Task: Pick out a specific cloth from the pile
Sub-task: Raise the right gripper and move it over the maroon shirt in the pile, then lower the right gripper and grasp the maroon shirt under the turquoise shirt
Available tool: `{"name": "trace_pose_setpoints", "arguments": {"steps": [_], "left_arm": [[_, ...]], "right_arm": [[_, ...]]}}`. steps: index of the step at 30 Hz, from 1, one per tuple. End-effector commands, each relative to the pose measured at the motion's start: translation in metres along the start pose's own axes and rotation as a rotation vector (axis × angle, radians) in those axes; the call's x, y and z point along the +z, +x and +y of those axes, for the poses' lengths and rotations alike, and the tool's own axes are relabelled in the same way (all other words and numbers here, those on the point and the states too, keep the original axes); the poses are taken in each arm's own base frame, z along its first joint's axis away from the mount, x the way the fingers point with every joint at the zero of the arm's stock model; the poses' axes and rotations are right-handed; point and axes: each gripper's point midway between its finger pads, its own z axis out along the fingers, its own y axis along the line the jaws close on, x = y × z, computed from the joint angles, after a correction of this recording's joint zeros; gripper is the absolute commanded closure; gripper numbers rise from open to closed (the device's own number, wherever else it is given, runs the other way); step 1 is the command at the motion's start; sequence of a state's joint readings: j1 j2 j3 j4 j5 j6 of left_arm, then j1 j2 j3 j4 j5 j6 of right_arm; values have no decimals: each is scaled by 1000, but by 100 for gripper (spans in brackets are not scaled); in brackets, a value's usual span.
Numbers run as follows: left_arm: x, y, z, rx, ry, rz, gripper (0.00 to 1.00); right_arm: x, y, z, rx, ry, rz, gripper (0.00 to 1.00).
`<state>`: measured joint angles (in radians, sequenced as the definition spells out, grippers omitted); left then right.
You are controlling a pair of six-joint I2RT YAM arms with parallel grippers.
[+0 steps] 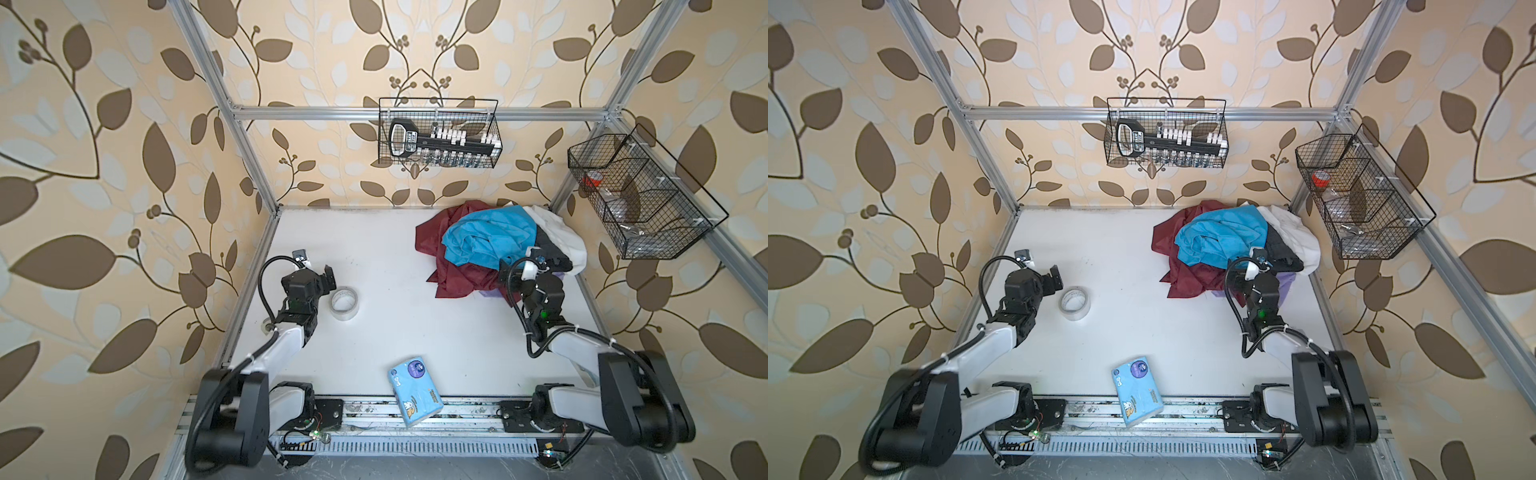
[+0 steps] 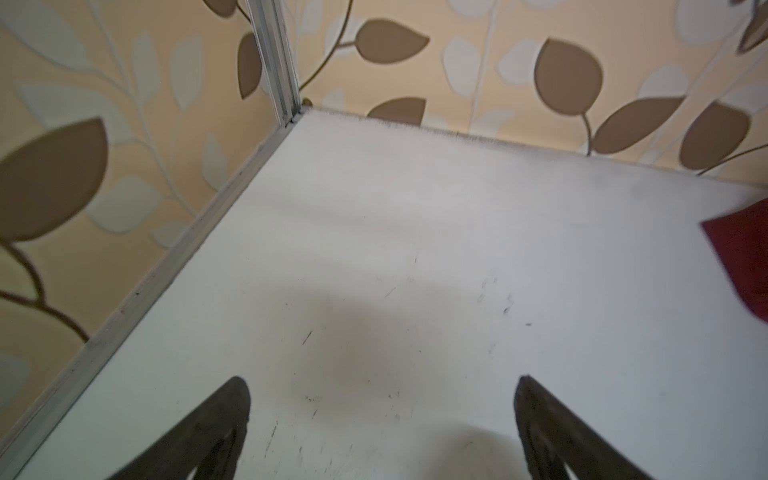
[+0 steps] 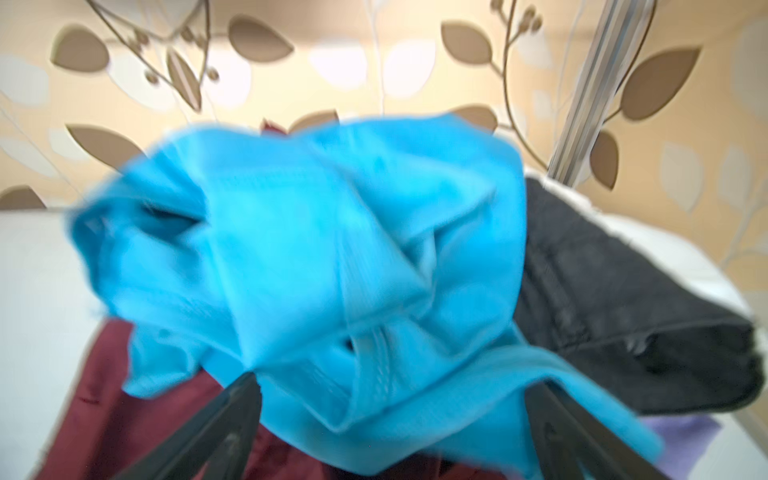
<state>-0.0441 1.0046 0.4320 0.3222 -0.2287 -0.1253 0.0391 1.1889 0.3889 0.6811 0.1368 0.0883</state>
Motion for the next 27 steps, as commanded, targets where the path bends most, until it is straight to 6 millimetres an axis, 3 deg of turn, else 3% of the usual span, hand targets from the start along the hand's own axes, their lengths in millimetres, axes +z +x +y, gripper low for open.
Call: {"name": "trace_pose_setpoints", "arguments": {"steps": [1,4,7,13,17,27], "left_arm": [[-30,17,-15,-69,135,76,1],[-53,3,-46,-95,330,26,1],[-66,0,-84,-64,511,63,1],[-78,12,-136,24,739,242,1],[-76,19,-142,31,765,303,1],[-84,10,-143,34,777,239,1]], "right_arm": [[-11,9,-7,37,58,140,1],[-18,-5,9,86,-3,192,1],[-23,-5,42,84,-131,285,1],[-36,34,109,-99,-263,508,1],[-30,59,129,-116,-291,587,1],[8,104,142,-127,-248,692,1]]}}
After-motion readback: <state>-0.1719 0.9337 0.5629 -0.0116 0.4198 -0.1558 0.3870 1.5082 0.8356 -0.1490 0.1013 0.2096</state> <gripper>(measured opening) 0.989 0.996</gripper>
